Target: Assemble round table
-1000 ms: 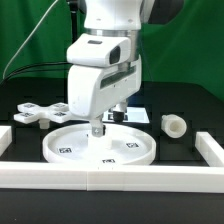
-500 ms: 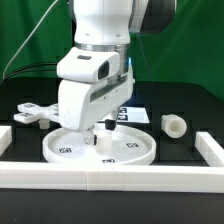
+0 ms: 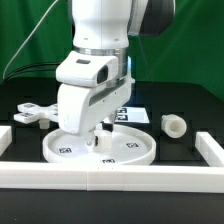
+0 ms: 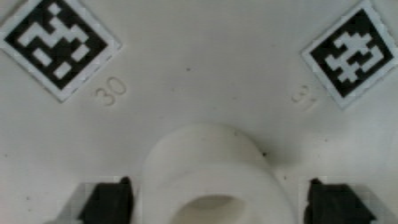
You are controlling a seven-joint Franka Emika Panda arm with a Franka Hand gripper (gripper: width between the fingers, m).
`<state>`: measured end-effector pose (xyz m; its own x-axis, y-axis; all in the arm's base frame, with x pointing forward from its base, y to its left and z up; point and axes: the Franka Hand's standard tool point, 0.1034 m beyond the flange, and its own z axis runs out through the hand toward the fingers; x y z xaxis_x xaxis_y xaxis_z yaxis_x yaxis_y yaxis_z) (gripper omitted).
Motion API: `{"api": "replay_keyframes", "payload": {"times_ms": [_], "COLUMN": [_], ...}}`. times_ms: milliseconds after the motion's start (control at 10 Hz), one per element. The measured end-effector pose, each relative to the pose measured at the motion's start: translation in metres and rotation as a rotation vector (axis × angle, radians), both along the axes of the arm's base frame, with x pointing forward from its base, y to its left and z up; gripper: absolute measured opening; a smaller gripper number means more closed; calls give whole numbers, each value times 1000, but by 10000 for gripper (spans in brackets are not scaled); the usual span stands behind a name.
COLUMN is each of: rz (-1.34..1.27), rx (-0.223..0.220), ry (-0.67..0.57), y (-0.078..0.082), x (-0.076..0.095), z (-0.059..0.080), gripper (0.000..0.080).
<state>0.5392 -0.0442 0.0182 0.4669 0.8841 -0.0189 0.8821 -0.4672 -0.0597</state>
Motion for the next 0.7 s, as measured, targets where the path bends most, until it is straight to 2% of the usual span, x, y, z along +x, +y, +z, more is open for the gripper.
{"api": "replay_keyframes", "payload": {"times_ms": [100,600,700], "rz": [0,0,3], "rx": [0,0,0], "ry": [0,0,-2], "y": [0,0,5], "x": [0,0,2], "z": [0,0,0], "gripper": [404,404,406]}}
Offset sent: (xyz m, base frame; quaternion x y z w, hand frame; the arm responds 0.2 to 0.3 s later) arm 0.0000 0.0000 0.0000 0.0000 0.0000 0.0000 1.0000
